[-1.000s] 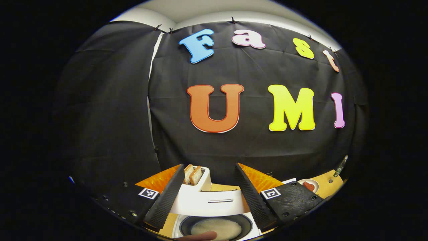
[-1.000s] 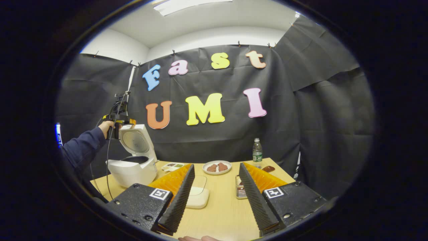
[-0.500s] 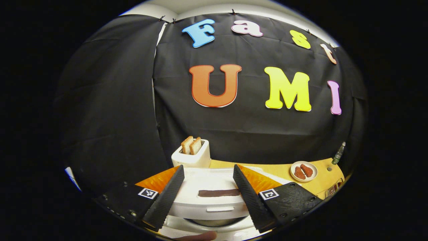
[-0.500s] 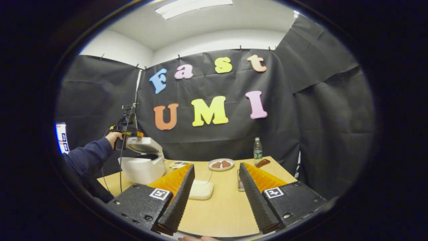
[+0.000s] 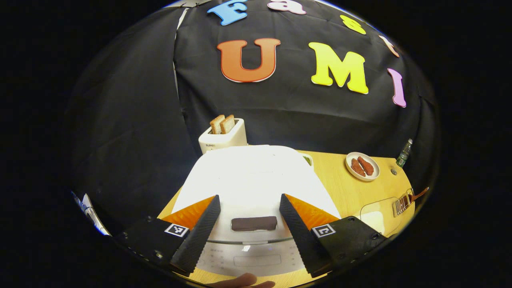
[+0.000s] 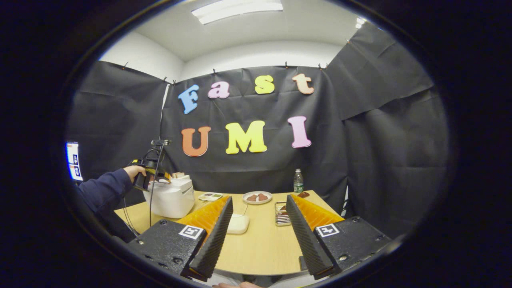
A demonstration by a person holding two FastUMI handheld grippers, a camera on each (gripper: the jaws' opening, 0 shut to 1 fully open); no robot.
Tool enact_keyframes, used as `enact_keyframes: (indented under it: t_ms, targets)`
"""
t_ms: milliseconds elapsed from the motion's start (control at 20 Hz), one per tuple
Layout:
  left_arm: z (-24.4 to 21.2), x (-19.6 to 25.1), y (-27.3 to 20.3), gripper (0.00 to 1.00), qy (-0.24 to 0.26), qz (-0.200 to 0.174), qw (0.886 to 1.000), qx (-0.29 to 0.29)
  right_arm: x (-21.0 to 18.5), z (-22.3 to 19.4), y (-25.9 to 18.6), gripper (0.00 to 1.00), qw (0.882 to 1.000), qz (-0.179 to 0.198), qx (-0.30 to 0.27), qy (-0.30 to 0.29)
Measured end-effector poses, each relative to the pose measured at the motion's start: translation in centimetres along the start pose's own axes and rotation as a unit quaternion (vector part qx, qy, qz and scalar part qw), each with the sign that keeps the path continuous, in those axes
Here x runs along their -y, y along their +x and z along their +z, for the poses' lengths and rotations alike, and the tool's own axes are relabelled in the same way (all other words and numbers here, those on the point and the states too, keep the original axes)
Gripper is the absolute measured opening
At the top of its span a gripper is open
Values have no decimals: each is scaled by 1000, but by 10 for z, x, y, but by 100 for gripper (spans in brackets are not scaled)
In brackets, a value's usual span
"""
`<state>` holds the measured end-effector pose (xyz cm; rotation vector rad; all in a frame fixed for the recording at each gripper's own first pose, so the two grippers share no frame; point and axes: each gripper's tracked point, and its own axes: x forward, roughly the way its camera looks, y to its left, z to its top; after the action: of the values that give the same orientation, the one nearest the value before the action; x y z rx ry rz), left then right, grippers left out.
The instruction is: Close the left gripper, press the button to open the rice cooker; take a wooden spoon from the chopstick holder with the right hand, scoop a spoonful of rice and pour it into the rice cooker, then put the wooden spoon back into the chopstick holder.
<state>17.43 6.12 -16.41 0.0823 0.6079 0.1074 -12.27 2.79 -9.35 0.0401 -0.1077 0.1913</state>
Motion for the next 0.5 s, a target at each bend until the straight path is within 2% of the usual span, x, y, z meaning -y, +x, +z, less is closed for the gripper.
enact_keyframes:
  t_ms: [100, 350, 500]
  targets:
    - [3, 2, -2, 97, 2, -11, 1000, 3, -4, 1, -5, 87, 1000, -1, 3, -14]
    - [-9, 5, -13, 98, 11, -22, 999, -26, -5, 13, -12, 88, 999, -19, 27, -33]
    - [-21, 6, -11, 97, 4, -27, 999, -43, -14, 12, -14, 88, 999, -17, 27, -36]
